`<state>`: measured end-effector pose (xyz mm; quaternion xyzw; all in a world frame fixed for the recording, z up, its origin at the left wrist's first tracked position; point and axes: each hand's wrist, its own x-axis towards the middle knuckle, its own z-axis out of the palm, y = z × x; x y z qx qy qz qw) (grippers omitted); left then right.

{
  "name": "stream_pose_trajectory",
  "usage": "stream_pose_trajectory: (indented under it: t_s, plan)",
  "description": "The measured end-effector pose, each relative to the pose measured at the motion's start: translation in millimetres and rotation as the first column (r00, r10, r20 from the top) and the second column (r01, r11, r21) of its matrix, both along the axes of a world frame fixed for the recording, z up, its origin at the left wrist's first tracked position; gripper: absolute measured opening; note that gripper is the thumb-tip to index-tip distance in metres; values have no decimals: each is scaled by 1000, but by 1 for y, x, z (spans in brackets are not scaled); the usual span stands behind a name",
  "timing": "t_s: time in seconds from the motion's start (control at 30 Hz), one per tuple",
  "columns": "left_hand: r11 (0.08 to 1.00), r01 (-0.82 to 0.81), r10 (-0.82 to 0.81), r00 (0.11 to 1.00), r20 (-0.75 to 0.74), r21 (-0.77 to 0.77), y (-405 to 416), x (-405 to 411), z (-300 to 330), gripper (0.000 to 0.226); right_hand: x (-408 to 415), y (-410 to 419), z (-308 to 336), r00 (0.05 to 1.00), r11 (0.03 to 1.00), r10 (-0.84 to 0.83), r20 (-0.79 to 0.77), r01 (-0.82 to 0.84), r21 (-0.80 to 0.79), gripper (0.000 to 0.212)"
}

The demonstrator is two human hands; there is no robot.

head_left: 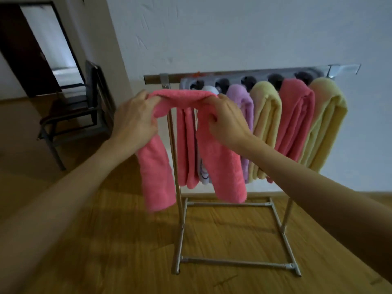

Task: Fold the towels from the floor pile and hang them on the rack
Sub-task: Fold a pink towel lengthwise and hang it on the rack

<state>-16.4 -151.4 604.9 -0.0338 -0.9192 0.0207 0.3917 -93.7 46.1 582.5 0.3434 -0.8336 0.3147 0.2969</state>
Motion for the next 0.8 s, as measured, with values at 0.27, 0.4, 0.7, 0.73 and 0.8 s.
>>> stream_pose_trajectory:
  t_s: [0.27, 0.4, 0.7, 0.73, 0.8]
  plan:
    - [1000, -8, 9, 999, 42, -12, -17, -68, 28, 63, -33, -52, 11, 982, 974, -188, 12, 188, -129, 36]
    - [999, 38, -33, 989, 146, -30, -25, -99, 22, 67, -49, -71, 1, 962, 960, -263, 68, 268, -79, 29]
    - [995, 81, -77, 995, 64, -65, -38, -126, -6, 67, -70, -69, -18, 931, 937, -342, -128, 348, 26, 35]
    - [994, 88, -85, 995, 44, -67, -37, -126, -10, 66, -76, -67, -23, 916, 927, -358, -181, 372, 53, 37]
    - [994, 86, -85, 996, 17, -61, -38, -126, -20, 65, -84, -64, -29, 884, 894, -380, -270, 426, 136, 34]
